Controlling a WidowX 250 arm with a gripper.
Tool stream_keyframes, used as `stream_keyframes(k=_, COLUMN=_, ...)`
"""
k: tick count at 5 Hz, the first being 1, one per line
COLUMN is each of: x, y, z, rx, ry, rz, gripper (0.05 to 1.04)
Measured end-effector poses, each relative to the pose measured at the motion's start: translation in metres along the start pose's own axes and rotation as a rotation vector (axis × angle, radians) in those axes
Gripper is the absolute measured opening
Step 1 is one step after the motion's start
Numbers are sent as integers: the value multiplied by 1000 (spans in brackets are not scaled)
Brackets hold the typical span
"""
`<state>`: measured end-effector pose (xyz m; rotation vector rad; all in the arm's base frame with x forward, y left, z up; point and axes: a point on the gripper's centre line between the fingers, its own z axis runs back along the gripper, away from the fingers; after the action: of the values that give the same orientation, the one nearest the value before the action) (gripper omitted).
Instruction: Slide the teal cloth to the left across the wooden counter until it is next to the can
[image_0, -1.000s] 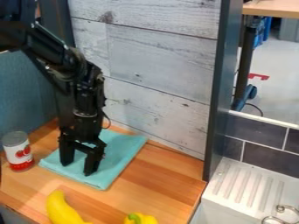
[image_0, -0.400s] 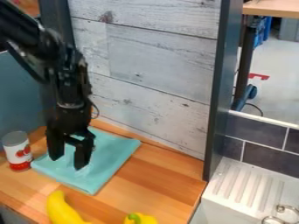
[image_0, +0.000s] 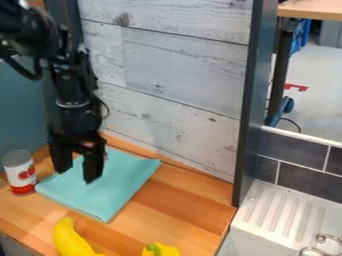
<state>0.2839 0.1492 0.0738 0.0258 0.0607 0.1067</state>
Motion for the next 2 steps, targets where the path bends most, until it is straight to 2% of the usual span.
stream_keyframes(k=1, x=-23, y=-14, z=21, rx=-43, ry=-46, rz=-41, gripper=1000)
stream_keyframes(k=2, x=-43, y=-18, z=36, rx=-27, ry=-58, rz=-46, gripper=1000)
